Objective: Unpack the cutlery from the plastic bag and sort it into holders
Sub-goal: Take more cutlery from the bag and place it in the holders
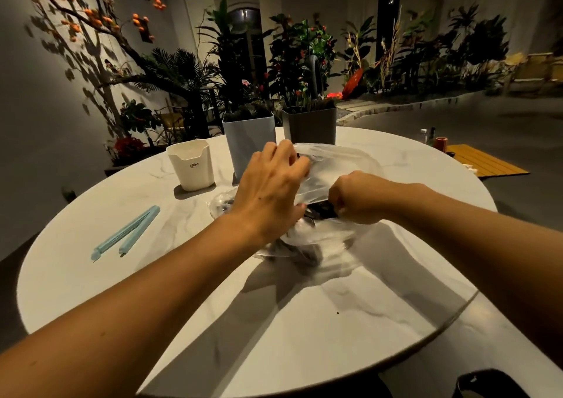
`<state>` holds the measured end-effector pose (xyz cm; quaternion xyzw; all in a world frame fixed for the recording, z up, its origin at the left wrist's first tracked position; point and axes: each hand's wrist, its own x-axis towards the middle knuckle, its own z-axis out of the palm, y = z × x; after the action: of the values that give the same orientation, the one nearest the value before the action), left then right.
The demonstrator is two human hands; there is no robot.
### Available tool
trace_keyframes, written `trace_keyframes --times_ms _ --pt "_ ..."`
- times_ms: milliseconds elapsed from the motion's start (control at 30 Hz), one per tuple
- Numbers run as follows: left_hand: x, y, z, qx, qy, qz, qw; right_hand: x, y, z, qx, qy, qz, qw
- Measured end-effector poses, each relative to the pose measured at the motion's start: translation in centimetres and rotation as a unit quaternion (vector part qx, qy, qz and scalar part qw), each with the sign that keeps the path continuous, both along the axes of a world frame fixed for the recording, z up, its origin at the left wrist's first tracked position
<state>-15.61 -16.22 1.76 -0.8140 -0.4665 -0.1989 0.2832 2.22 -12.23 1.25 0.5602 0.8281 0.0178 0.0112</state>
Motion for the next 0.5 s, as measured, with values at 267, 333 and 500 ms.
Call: trace_keyframes --times_ms 267,333,500 --pt "-0.2 1.5 -1.6 -0.186 0.103 0.017 0.977 -2.5 1.5 -2.2 0.010 0.059 -0.055 0.997" --pt "-0.6 2.0 -2.0 -0.175 0.090 0.056 0.979 -3.1 2.0 -2.4 0.028 0.045 -0.072 0.996" --pt "-1.0 2.4 -2.0 -0.134 0.046 0.090 0.986 -4.2 2.9 -2.6 0.023 0.063 -0.077 0.995"
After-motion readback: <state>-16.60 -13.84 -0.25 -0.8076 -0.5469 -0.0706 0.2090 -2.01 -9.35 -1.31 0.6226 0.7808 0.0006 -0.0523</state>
